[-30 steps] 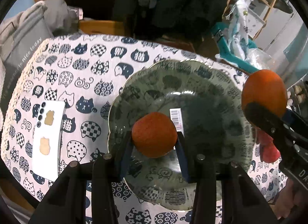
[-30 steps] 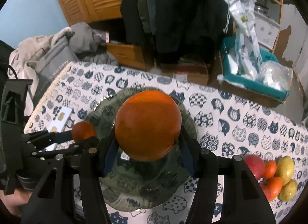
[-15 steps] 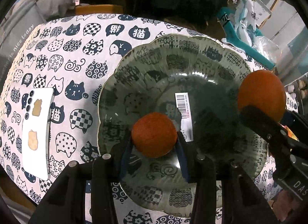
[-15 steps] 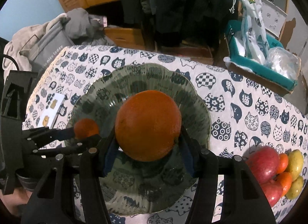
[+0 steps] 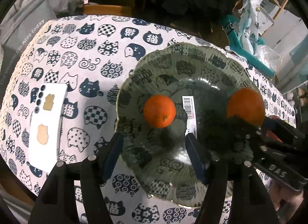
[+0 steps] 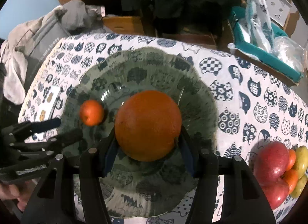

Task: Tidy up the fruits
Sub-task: 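Lower the orange into the green bowl and open the right tool while the left tool releases the tangerine there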

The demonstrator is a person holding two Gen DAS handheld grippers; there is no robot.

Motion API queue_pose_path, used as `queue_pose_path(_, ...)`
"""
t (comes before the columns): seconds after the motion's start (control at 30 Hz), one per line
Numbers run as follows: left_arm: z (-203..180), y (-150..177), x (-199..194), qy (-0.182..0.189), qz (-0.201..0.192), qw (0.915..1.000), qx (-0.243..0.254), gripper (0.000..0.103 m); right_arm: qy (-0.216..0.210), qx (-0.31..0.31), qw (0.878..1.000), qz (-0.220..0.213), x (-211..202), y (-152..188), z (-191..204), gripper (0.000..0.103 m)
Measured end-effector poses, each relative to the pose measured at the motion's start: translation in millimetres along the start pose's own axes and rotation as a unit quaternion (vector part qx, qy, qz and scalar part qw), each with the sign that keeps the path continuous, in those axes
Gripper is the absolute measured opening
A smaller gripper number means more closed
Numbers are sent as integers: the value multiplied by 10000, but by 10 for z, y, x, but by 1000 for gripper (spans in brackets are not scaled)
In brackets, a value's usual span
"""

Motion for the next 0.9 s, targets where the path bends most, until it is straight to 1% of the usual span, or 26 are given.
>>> queue_pose_path(0.17,46,39,-83,11,-91,10000,-20,70,81,-88,9997,204,121,39,29,59)
queue_pose_path(0.2,53,45,-96,5,-109,9999,-15,70,138,-162,9996,204,127,43,49,60)
queue_pose_path(0.37,79,56,-131,-7,-137,9999,-53,70,129,-156,9993,318,161,27,87,62)
queue_pose_path(0.47,90,52,-149,8,-160,9998,-86,70,169,-180,9993,298,159,42,94,62)
queue_pose_path(0.5,93,50,-160,13,-172,9998,-95,70,69,-165,9995,244,130,39,92,62)
queue_pose_path(0.53,96,49,-170,15,-186,9998,-97,70,32,-148,9997,192,101,26,96,65)
queue_pose_path(0.57,98,48,-185,17,-202,9997,-97,70,18,-136,9998,138,72,7,103,66)
queue_pose_path(0.67,95,38,-241,40,-263,9996,-102,70,7,-96,9999,-49,-55,-45,105,66)
queue_pose_path(0.8,60,31,-339,58,-365,9993,-69,70,-117,55,9994,-331,-306,-121,94,66)
queue_pose_path(0.9,33,31,-441,98,-448,9989,-78,70,-33,36,9982,-590,-539,-159,103,66)
Point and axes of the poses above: each gripper's, at about its wrist camera, not at the fingertips, and x roughly the way its jaws point, z to its left, y to its underside, the point moved 1 cm from there along x, roughly the way its jaws point, and after that the axes turned 8 degrees about x, right-handed, at the moved point
